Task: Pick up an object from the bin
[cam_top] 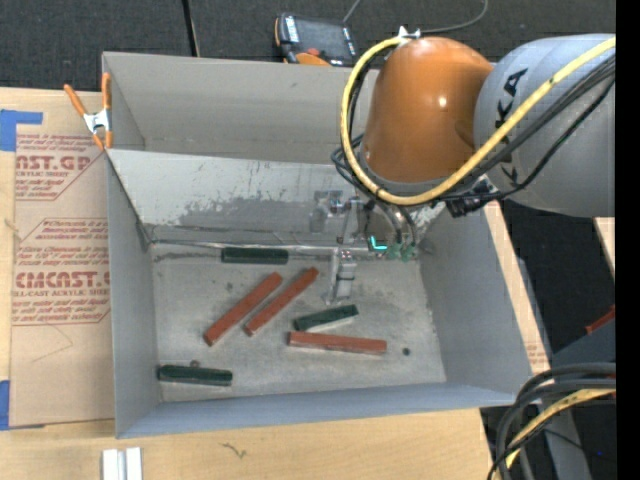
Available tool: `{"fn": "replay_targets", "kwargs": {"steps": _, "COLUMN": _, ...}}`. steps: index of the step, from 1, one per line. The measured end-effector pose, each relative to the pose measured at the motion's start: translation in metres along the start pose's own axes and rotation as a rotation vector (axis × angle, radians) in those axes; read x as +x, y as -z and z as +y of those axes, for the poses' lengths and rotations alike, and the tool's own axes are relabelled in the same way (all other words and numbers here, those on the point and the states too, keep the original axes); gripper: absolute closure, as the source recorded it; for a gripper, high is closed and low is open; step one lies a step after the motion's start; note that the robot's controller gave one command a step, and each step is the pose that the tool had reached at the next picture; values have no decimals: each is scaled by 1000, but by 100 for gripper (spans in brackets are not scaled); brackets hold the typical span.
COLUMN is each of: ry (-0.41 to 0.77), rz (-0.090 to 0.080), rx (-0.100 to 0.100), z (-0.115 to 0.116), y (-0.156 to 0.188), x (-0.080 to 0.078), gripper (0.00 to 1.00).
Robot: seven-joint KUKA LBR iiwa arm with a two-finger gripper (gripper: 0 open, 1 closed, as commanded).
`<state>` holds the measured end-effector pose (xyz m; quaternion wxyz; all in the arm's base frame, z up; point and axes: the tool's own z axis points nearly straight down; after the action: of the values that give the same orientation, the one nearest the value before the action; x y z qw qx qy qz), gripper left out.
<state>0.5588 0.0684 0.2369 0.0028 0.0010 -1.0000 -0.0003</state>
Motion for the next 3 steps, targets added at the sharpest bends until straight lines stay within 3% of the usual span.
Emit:
{"fn": "replay_targets", "kwargs": {"steps": 1, "ry": -26, "rz": 4, "rx": 1, "z": -32, "y": -160, "x": 48, "gripper": 0}}
{"fn": "replay_targets", "kwargs": {"steps": 2, "ry": -26, "rz": -4, "rx": -1, "z": -31, "y": -155, "x": 45, "gripper": 100}}
{"fn": "replay_targets", "kwargs": {"steps": 3, "ry": 69, "rz": -6, "rx": 3, "z": -75, "y": -116, "x": 71, "gripper": 100}}
